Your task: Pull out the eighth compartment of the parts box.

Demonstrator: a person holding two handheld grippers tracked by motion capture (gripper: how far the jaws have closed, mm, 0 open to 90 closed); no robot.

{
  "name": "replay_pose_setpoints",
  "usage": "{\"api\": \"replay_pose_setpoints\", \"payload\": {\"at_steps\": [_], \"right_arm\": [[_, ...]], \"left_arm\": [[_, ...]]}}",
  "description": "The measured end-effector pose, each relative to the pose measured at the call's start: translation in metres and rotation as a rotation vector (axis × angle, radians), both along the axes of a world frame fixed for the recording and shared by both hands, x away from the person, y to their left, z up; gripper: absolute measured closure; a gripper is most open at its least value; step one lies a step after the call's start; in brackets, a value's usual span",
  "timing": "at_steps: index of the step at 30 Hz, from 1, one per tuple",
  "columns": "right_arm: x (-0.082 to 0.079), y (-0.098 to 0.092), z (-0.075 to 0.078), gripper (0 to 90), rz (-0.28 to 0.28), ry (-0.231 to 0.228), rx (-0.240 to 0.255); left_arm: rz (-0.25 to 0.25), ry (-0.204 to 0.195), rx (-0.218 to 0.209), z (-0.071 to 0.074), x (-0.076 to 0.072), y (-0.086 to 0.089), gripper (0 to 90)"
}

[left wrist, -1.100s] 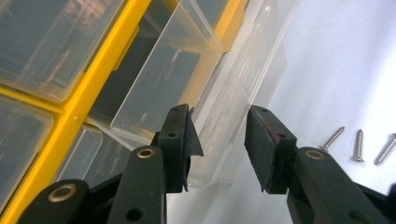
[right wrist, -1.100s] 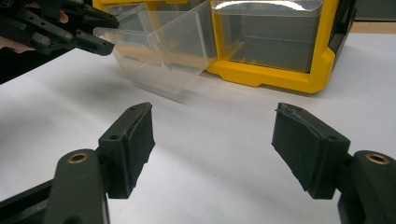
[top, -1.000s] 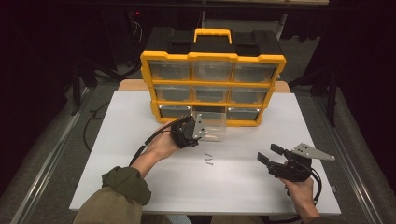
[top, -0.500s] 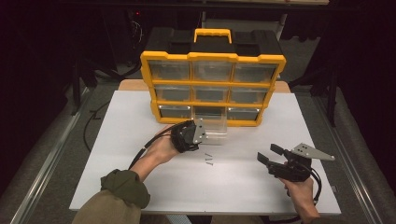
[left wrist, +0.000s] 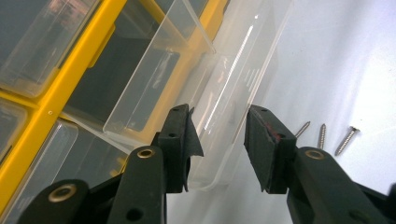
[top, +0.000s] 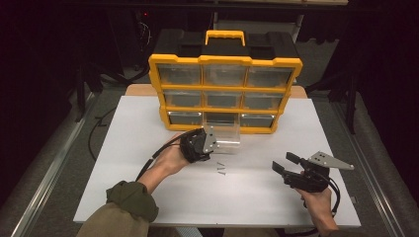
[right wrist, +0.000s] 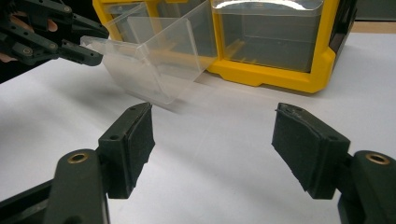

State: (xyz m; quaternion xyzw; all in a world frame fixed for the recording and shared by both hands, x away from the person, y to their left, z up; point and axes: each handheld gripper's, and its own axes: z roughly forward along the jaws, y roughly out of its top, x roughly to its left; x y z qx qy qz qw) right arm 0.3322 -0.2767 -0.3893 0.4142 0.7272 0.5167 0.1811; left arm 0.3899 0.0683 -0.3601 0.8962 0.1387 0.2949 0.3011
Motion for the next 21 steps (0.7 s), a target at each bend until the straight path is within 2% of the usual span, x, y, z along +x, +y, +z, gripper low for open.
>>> {"api": "replay_pose_setpoints", "payload": {"at_steps": [9, 12, 21], "right_arm": [[0.000, 0.000, 0.000, 31.0, 0.000, 0.000, 0.000], [0.000, 0.000, 0.000, 30.9, 0.002, 0.000, -0.002], [0.000, 0.000, 0.000, 30.9, 0.000, -0.001, -0.003]], "left_arm": [[0.014, -0.016, -0.008, 0.002, -0.001, 0.002, 51.2], [0.015, -0.010, -0.014, 0.003, -0.001, 0.004, 43.3], [0.032, 0.006, -0.064, 0.008, -0.004, 0.011, 34.5]]}}
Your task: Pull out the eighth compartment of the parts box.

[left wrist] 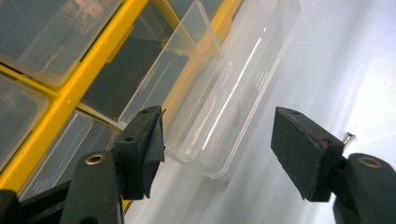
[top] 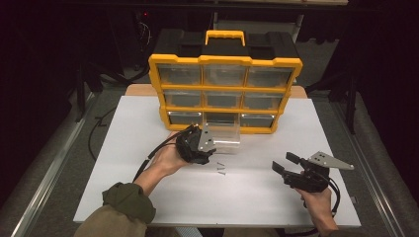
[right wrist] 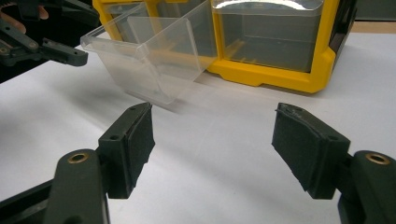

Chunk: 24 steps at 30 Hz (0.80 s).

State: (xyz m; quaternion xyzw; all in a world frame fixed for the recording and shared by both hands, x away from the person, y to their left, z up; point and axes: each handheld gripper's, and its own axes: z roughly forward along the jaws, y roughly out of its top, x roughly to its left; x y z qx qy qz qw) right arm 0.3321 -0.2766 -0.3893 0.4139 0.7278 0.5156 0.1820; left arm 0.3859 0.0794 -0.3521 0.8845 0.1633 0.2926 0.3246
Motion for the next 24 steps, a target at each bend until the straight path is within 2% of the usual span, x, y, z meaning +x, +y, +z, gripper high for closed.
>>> {"api": "replay_pose_setpoints", "payload": {"at_steps": [6, 12, 24], "right_arm": [[0.000, 0.000, 0.000, 31.0, 0.003, 0.001, 0.002], [0.000, 0.000, 0.000, 30.9, -0.001, 0.001, 0.000], [0.000, 0.000, 0.000, 30.9, -0.002, 0.007, 0.000]], "left_arm": [[0.014, -0.002, -0.038, 0.008, -0.004, 0.010, 32.3], [0.034, -0.004, -0.099, 0.013, -0.008, 0.023, 32.6], [0.098, 0.032, -0.214, 0.017, -0.016, 0.053, 33.0]]}}
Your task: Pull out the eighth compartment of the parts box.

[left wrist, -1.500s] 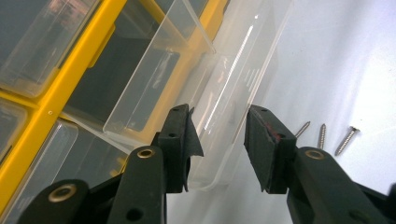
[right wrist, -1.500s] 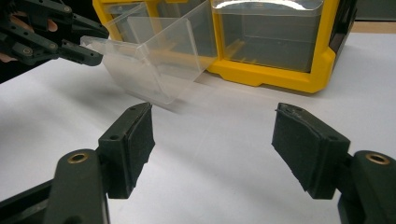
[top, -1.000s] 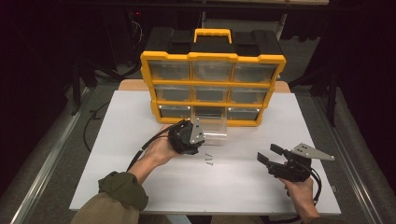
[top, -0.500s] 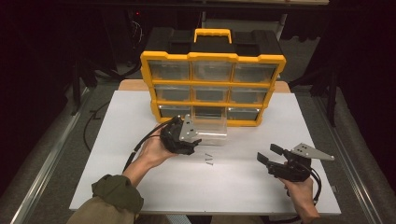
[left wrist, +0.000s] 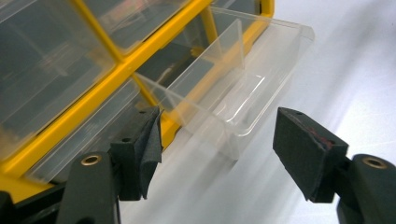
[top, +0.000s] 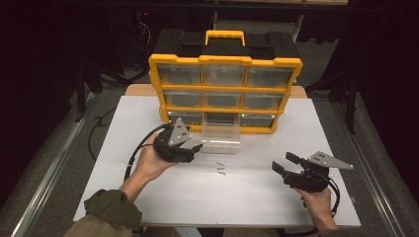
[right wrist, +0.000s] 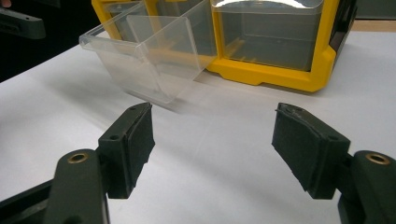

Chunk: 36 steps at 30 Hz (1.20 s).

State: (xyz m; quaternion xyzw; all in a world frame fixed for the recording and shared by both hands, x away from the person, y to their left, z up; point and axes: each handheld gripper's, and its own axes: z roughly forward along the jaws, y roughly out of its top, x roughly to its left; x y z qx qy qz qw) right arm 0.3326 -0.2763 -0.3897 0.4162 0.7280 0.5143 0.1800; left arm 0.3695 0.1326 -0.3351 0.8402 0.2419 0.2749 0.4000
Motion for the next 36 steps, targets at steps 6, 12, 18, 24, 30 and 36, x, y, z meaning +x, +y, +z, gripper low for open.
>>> {"api": "replay_pose_setpoints", "payload": {"at_steps": [6, 12, 18, 24, 30, 36], "right_arm": [[0.000, -0.001, 0.000, 30.8, -0.004, 0.002, 0.010], [0.000, 0.000, 0.000, 30.8, 0.003, -0.003, 0.004], [0.000, 0.000, 0.000, 30.7, 0.008, -0.001, 0.007], [0.000, 0.001, 0.000, 30.6, 0.014, 0.003, 0.012], [0.000, 0.001, 0.001, 30.5, 0.014, -0.001, 0.019], [0.000, 0.000, 0.002, 30.1, 0.017, -0.012, 0.029]], "left_arm": [[0.036, 0.009, -0.040, 0.000, -0.008, 0.019, 33.2], [0.072, 0.032, -0.079, -0.001, -0.015, 0.037, 33.0], [0.108, 0.057, -0.124, -0.009, -0.026, 0.057, 33.1], [0.157, 0.065, -0.188, -0.019, -0.033, 0.075, 32.7], [0.181, 0.055, -0.236, -0.028, -0.043, 0.082, 33.0], [0.198, 0.099, -0.307, -0.038, -0.053, 0.094, 31.9]]}}
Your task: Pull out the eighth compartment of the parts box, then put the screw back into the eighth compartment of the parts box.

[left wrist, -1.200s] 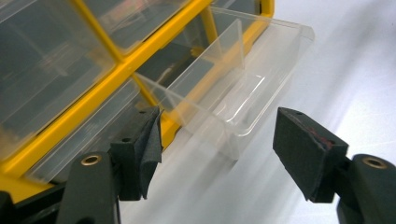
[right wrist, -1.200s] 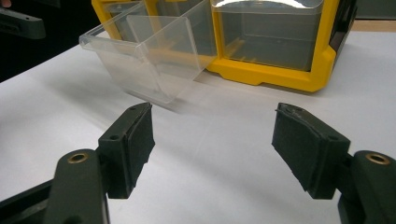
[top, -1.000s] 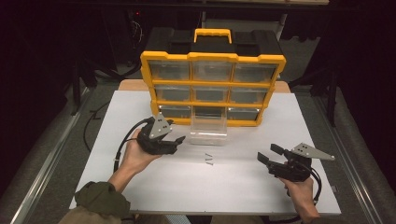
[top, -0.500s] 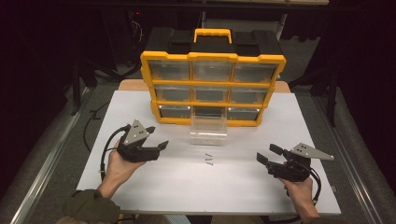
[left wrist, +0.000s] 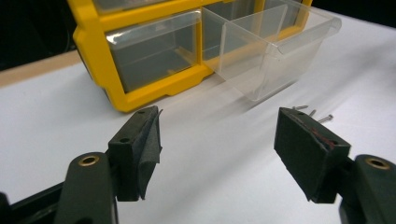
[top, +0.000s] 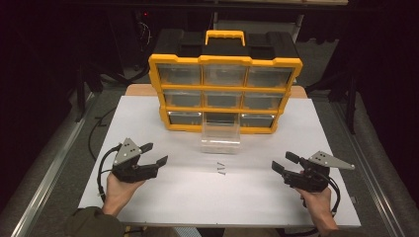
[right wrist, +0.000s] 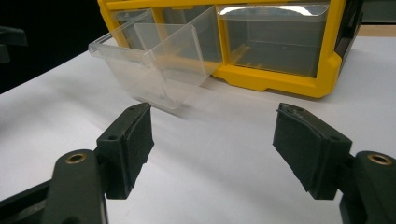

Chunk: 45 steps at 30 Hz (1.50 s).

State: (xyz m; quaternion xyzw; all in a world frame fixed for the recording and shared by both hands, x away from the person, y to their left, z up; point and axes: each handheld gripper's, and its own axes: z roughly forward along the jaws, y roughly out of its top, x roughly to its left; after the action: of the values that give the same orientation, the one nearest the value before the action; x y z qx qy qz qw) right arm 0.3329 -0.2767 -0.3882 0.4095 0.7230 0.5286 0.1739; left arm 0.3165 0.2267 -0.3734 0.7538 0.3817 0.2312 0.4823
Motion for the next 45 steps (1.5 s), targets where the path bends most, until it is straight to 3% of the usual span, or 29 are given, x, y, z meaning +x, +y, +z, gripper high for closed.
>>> {"api": "replay_pose_setpoints", "payload": {"at_steps": [5, 9, 15, 21, 25, 29, 38, 45], "right_arm": [[0.002, -0.001, 0.001, 29.9, -0.024, 0.013, 0.019], [0.002, 0.000, 0.001, 29.2, -0.021, 0.008, 0.020], [0.002, -0.001, 0.001, 28.4, -0.034, 0.010, 0.022], [0.002, -0.005, 0.005, 26.4, -0.068, -0.025, 0.102], [0.000, -0.007, 0.010, 28.7, -0.061, -0.050, 0.127], [0.001, -0.005, 0.016, 28.7, -0.051, -0.033, 0.101], [-0.002, 0.011, 0.022, 33.2, 0.060, 0.001, 0.035], [0.004, 0.027, 0.023, 34.2, 0.133, 0.028, -0.019]], "left_arm": [[0.045, 0.026, -0.050, -0.005, -0.005, 0.012, 31.7], [0.075, 0.025, -0.062, -0.006, -0.005, 0.016, 31.7], [0.081, 0.049, -0.064, -0.010, -0.002, 0.017, 31.4], [0.092, 0.064, -0.071, -0.012, -0.001, 0.019, 31.4], [0.097, 0.066, -0.079, -0.012, -0.002, 0.020, 31.4], [0.102, 0.063, -0.085, -0.012, -0.003, 0.022, 31.4], [0.097, 0.062, -0.065, -0.013, 0.001, 0.016, 31.3], [0.099, 0.056, -0.074, -0.013, 0.001, 0.018, 31.2]]}}
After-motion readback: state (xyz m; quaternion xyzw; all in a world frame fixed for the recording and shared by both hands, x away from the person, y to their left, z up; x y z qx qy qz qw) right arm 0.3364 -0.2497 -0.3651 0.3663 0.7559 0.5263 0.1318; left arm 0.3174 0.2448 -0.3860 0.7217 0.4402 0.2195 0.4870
